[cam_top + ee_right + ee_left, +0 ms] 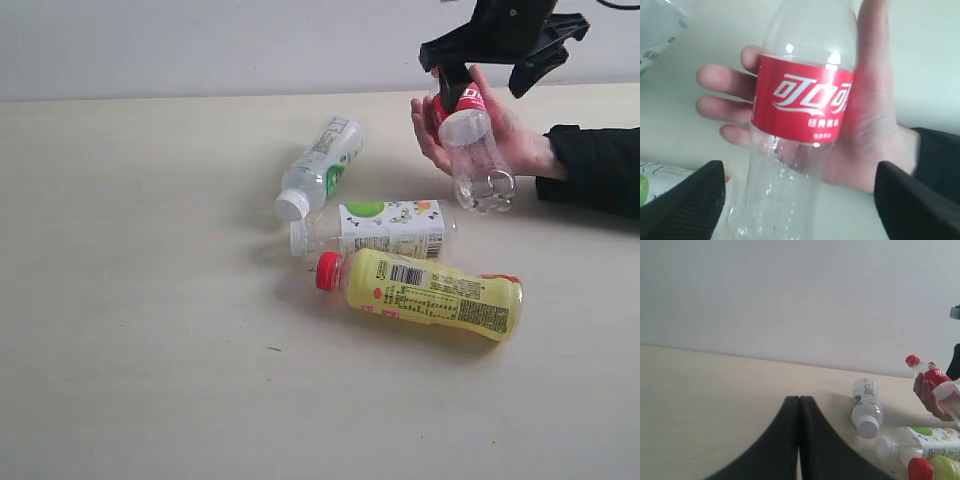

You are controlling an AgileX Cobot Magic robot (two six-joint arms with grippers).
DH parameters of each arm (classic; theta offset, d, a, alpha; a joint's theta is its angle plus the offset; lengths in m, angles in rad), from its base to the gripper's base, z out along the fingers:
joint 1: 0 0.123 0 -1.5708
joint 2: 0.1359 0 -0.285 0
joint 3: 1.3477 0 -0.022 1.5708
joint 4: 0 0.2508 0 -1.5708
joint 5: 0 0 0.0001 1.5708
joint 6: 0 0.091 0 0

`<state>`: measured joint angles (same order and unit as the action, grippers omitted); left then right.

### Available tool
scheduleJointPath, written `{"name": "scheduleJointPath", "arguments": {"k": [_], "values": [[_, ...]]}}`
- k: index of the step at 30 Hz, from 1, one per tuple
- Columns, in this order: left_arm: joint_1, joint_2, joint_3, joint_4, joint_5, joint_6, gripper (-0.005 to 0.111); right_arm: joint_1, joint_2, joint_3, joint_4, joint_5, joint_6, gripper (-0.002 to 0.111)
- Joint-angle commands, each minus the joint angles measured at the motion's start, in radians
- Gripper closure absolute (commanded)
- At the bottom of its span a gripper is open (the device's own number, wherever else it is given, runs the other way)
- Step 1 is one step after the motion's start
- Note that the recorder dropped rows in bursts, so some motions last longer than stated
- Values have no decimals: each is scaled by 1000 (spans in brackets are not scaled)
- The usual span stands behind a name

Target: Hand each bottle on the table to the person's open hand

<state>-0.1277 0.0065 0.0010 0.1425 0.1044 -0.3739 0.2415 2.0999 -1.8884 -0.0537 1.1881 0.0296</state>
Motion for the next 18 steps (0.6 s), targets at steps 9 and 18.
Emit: {"name": "scheduleJointPath", "arguments": {"k": [9, 18], "values": [[1, -6, -1, 5, -4, 1, 106, -8, -446, 230, 77, 33, -1, 94], [1, -6, -1, 5, -4, 1, 106, -8, -1144, 846, 153, -307, -44, 108]]}}
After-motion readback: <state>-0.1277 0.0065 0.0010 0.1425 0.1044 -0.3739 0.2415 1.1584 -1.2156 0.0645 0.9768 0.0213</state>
